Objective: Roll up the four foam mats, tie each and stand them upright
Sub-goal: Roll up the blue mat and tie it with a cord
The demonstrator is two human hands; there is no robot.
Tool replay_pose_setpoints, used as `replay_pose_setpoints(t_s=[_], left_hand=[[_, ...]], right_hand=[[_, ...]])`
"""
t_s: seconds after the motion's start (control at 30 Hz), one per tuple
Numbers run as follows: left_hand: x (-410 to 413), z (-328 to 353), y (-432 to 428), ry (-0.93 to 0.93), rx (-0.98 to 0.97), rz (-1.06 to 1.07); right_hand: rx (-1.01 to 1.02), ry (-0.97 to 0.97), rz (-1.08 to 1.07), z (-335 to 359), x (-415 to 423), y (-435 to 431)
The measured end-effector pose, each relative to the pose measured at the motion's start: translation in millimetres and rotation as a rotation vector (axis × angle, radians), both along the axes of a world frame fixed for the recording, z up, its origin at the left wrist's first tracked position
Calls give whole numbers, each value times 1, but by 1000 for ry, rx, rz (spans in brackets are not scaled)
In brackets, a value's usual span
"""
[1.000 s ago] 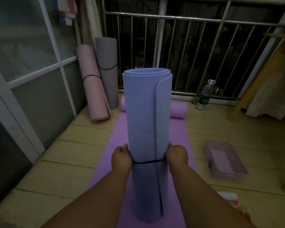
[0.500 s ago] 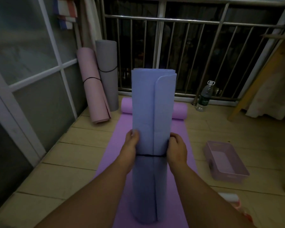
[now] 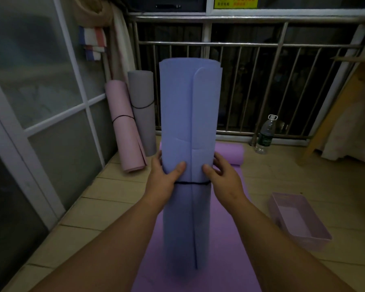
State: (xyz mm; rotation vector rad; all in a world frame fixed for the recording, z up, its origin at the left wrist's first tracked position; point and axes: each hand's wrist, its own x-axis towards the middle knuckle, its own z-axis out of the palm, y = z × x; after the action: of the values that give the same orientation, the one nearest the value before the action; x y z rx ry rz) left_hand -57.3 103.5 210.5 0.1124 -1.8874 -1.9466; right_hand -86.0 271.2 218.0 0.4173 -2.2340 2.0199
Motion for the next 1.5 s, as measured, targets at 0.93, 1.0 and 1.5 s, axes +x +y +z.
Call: replay_pose_setpoints(t_s=[0.93, 1.0, 1.5], left_hand=[[-176, 94, -118, -16, -10, 132], [-179, 124, -127, -36, 10, 140], [-190, 261, -303, -116, 112, 194]], right_hand=[[92, -140, 9, 91, -168, -132], [114, -156, 14, 121, -173, -137], [123, -228, 169, 265, -207, -314]])
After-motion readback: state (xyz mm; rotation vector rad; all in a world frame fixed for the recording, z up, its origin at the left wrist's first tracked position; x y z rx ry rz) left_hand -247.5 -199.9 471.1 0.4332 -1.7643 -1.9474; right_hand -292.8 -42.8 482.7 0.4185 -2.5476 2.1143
